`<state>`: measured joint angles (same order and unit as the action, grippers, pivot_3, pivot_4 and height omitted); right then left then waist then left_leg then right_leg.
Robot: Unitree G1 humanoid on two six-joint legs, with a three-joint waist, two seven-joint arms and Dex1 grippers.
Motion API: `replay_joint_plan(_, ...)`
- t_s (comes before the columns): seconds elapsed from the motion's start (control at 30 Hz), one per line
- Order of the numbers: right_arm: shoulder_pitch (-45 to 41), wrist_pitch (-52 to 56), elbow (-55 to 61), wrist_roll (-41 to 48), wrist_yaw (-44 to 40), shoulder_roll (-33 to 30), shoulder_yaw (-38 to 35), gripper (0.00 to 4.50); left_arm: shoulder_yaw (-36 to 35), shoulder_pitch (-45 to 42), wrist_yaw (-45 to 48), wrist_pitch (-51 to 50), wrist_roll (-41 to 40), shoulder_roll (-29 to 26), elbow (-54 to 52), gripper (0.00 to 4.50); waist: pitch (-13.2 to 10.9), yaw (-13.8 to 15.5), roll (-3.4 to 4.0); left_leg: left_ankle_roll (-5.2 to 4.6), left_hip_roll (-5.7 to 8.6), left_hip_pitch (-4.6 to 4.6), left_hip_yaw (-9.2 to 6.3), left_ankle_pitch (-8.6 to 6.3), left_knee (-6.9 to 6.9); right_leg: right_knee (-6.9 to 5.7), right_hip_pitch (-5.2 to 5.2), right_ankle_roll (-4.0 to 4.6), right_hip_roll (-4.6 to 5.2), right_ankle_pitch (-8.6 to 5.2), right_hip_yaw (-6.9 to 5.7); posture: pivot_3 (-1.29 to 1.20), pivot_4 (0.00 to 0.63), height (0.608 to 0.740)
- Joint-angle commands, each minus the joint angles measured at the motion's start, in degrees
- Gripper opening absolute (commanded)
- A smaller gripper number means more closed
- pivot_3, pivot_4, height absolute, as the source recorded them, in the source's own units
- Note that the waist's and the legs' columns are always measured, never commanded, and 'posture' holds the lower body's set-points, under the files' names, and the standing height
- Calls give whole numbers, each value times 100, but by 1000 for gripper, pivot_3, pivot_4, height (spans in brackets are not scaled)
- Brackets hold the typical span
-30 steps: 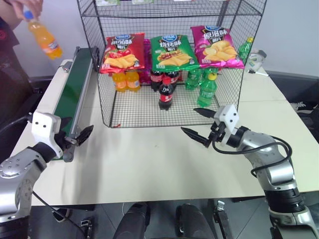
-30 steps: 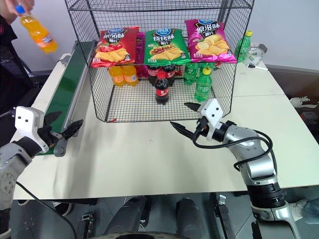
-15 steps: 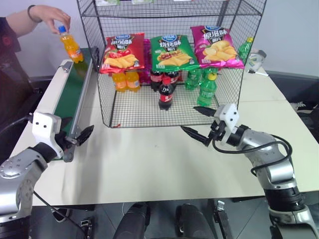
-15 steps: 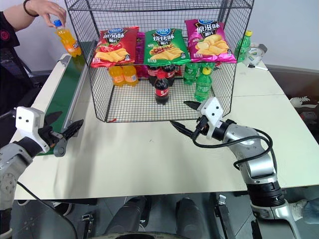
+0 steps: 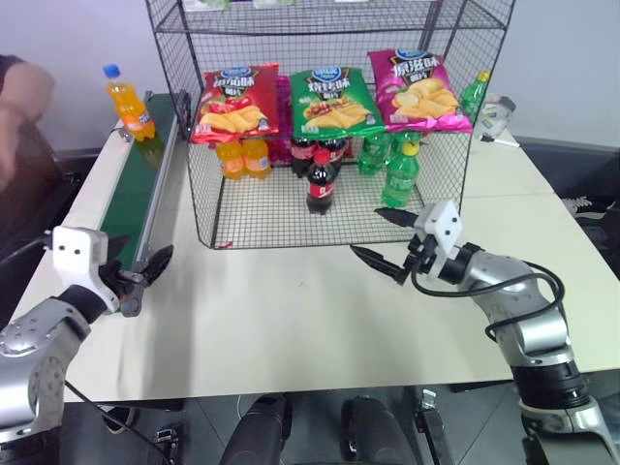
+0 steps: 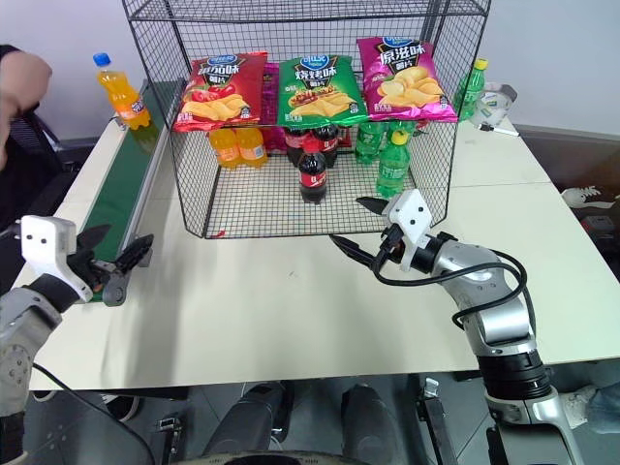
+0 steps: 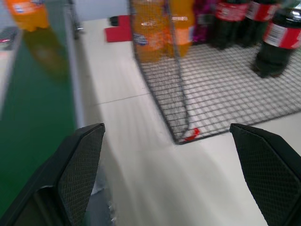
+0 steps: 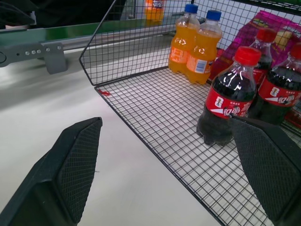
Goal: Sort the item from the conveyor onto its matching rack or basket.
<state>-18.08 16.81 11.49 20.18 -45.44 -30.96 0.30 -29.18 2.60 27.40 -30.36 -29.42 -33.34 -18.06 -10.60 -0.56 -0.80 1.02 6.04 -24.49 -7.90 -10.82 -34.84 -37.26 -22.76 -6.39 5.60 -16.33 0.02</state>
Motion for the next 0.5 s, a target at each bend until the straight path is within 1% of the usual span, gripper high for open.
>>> replay_joint_plan(0.03, -87, -151, 100, -9, -2, 33, -38, 4500, -407, -3, -219, 417, 84, 97, 120, 4459, 0, 2, 0, 0, 0, 0, 0, 0, -1, 0, 0, 0, 0, 0, 0, 0, 150, 740)
replay_joint_plan(0.17, -43, -136, 168, -25, 27, 70, -2, 4500, -665, -142, -632, 816, 296, 236, 502, 4459, 0, 10, 0, 0, 0, 1, 0, 0, -2, 2, -1, 0, 0, 0, 0, 0, 150, 740)
replay_joint_plan(0.37, -5, -74, 271, 0, 54, 137, 89, 4500, -877, -251, -863, 1137, 205, 400, 712, 4459, 1, 15, -1, 0, 1, 1, 1, 0, -4, 3, -4, 0, 1, 0, -1, 0, 150, 740)
replay_joint_plan(0.5, 0, -35, 342, 2, 93, 231, 206, 4500, -965, -327, -1071, 1213, 85, 642, 867, 4459, 1, 9, -1, 0, 0, 1, 0, 0, -3, 2, -2, -2, -1, 1, -1, 0, 150, 740)
